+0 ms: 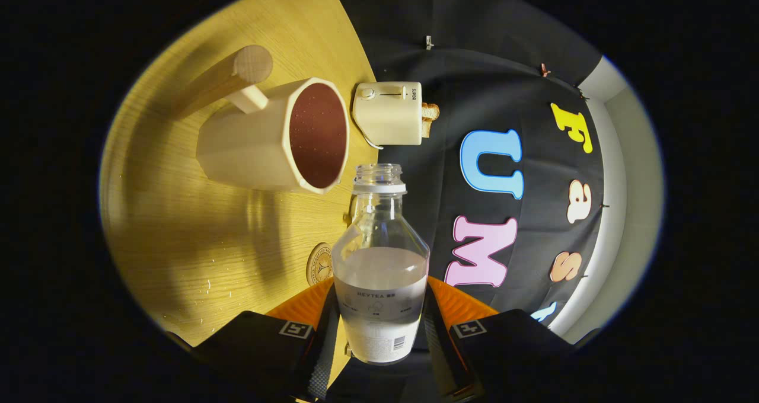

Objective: Take the bottle from table, then pour the juice into the cup, finally place the bottle on the coaster

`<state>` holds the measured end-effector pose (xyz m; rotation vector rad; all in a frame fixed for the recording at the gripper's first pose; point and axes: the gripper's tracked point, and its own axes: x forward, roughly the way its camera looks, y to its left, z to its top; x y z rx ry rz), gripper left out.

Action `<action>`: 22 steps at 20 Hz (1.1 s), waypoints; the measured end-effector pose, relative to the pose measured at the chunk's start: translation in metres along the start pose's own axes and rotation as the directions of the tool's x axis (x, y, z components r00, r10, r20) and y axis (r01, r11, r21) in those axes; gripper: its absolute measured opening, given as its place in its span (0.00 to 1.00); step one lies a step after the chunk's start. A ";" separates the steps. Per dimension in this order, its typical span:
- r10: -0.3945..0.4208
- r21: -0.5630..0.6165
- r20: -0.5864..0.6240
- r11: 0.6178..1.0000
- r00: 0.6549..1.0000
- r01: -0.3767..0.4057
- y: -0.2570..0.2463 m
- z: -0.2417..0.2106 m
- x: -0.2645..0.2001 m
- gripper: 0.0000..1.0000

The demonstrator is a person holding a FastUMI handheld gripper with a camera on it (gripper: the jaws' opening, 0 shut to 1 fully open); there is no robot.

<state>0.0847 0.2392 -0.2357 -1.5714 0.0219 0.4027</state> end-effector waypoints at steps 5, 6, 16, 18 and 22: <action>-0.003 -0.052 0.006 0.999 1.000 0.003 0.002 0.001 -0.001 0.70; -0.003 -0.061 0.008 0.998 1.000 0.004 0.002 0.002 0.000 0.70; -0.014 -0.143 0.037 0.990 0.999 0.019 -0.003 0.008 0.004 0.70; -0.014 -0.149 0.042 0.989 0.999 0.020 -0.004 0.009 0.004 0.70; -0.014 -0.172 0.039 0.985 0.999 0.020 -0.004 0.011 0.006 0.70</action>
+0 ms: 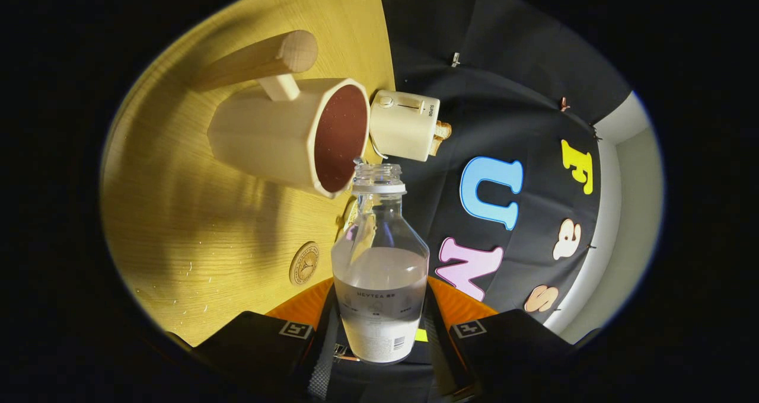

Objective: Take the bottle from table, then pour the juice into the cup, finally place the bottle on the coaster

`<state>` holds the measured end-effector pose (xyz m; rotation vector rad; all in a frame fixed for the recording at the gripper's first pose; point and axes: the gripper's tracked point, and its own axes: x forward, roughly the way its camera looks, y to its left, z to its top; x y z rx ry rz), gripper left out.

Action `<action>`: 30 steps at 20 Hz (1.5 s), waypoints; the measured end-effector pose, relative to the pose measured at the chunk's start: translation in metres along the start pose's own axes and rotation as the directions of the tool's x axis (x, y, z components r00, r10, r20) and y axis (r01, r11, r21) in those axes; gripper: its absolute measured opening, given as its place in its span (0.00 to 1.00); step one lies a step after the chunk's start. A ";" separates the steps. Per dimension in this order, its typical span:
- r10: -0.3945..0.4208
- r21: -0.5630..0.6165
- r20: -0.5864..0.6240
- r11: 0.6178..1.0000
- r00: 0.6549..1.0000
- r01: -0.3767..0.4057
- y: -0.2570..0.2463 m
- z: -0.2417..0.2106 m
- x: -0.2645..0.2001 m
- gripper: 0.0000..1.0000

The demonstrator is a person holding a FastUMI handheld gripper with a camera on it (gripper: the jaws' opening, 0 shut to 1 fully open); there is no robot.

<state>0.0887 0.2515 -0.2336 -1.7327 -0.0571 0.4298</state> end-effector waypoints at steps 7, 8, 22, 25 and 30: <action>0.001 -0.022 -0.004 1.000 1.000 -0.001 0.000 0.001 0.001 0.70; 0.001 -0.024 -0.003 1.000 1.000 -0.001 0.000 0.001 0.001 0.70; -0.030 -0.089 0.023 0.996 0.999 0.032 -0.009 0.004 0.006 0.70; -0.032 -0.102 0.027 0.994 0.999 0.035 -0.010 0.004 0.006 0.70; -0.036 -0.135 0.046 0.990 0.998 0.042 -0.011 0.008 0.006 0.70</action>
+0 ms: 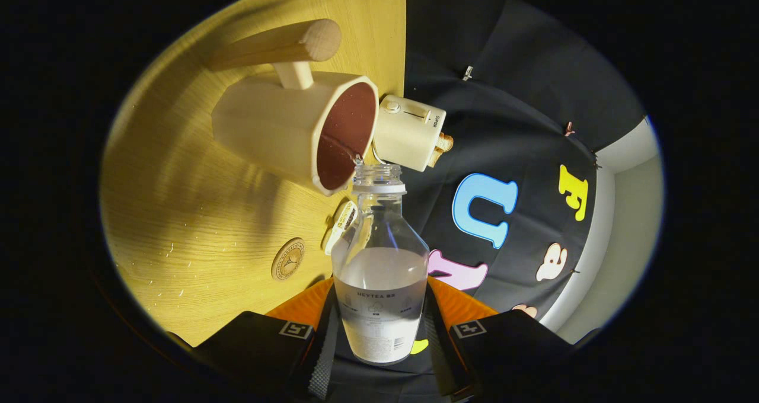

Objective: Take the bottle from table, then pour the juice into the cup, finally place the bottle on the coaster

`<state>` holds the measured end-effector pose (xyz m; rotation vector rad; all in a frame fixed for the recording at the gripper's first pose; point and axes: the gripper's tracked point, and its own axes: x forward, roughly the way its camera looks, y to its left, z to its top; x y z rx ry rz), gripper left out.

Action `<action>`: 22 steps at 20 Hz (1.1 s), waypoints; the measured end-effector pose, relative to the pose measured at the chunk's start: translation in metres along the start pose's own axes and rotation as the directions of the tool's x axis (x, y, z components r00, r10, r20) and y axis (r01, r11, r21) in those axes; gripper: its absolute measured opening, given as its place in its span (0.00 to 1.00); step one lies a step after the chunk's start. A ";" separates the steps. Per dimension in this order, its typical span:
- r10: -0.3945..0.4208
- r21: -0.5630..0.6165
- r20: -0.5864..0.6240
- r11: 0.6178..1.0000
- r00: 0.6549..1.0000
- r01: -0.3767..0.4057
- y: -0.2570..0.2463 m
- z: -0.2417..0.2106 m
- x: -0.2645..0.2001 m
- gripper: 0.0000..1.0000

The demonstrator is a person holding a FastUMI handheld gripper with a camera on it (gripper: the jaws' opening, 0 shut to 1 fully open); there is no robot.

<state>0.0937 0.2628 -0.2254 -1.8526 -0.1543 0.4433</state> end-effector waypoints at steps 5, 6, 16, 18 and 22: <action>-0.009 -0.030 0.014 1.000 1.000 0.009 -0.004 0.001 0.002 0.70; -0.012 -0.034 0.017 0.999 1.000 0.013 -0.004 0.001 0.002 0.70; -0.049 -0.134 0.071 0.989 0.996 0.058 -0.012 0.002 0.007 0.70; -0.058 -0.147 0.077 0.987 0.995 0.069 -0.014 0.003 0.008 0.70; -0.087 -0.189 0.116 0.976 0.989 0.108 -0.025 0.005 0.009 0.70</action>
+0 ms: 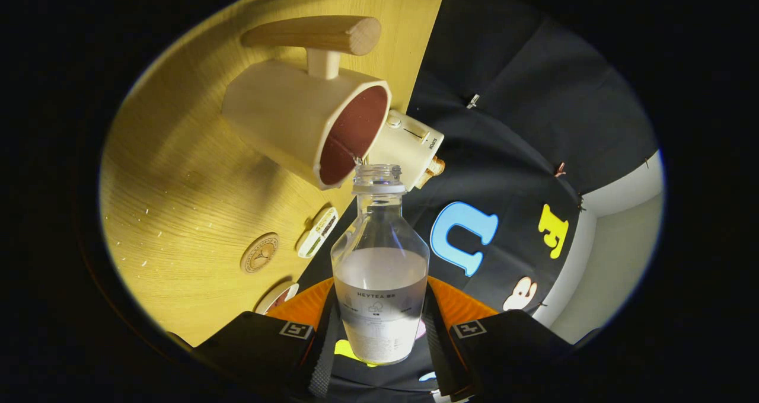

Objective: Take the bottle from table, then pour the juice into the cup, finally place the bottle on the coaster

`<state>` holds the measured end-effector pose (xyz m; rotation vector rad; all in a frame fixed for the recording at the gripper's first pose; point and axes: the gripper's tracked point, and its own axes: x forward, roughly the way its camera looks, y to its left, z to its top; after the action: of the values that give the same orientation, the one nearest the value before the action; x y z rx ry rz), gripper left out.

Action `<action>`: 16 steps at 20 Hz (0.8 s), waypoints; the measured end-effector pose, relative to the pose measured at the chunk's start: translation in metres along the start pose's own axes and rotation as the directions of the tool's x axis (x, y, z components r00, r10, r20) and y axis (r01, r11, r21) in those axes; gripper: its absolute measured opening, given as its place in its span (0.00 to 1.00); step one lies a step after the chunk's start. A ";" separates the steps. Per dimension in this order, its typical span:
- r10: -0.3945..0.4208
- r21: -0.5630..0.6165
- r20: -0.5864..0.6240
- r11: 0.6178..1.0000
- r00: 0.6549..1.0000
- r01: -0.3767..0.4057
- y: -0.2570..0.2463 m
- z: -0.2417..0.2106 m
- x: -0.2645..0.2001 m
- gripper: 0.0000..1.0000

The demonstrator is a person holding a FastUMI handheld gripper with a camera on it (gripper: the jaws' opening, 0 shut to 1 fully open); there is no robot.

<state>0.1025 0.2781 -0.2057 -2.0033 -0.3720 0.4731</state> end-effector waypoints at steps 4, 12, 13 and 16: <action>-0.051 -0.070 0.059 0.996 0.997 0.055 -0.018 0.007 0.004 0.70; -0.115 -0.176 0.129 0.975 0.985 0.137 -0.037 0.012 0.011 0.70; -0.121 -0.188 0.140 0.971 0.983 0.146 -0.040 0.013 0.011 0.70; -0.142 -0.215 0.176 0.960 0.974 0.179 -0.045 0.018 0.011 0.70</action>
<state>0.1011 0.3169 -0.1750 -2.1421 -0.7118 0.5066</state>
